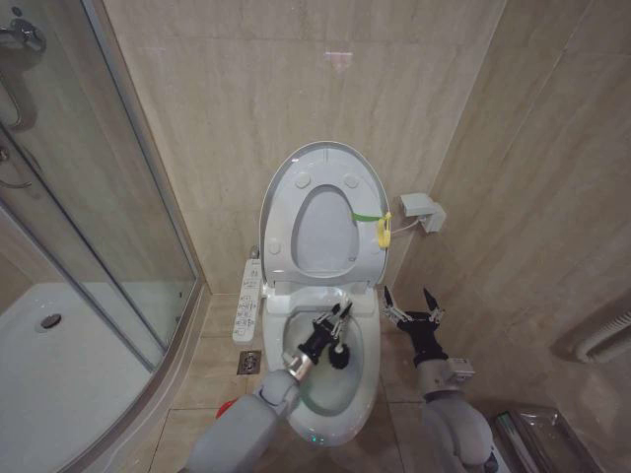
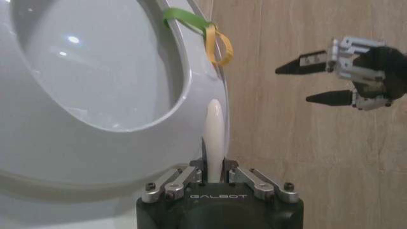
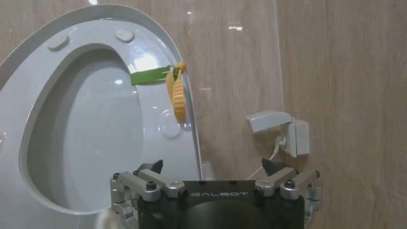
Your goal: Open the toilet lid, clean the toilet bowl with a toilet brush, close the toilet lid, and flush.
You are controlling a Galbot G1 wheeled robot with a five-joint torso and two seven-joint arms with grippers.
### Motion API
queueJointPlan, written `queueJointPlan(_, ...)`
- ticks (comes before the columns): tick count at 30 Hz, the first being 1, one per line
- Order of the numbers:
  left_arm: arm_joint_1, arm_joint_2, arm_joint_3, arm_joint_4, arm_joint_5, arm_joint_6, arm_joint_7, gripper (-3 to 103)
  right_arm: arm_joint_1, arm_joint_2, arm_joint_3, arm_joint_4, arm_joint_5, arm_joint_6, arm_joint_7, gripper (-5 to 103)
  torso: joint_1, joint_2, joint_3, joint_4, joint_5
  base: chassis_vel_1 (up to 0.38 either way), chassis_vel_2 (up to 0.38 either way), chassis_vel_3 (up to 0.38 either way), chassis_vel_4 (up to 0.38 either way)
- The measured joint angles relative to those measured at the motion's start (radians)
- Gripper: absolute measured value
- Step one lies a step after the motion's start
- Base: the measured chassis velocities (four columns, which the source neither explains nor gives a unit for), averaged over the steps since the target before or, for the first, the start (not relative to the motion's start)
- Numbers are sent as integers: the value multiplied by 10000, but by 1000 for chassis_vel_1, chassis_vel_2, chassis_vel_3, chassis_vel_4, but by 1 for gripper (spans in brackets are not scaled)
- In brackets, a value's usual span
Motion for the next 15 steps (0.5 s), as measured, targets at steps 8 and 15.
queueJointPlan(8,-184,-84,153,894,216,29,386,19,0,0,0,0,0,0,-1,100,0,0,0,4,0,0,0,0,0)
queueJointPlan(15,-203,151,-41,672,414,-197,397,19,0,0,0,0,0,0,-1,100,0,-1,0,4,-1,0,0,0,0)
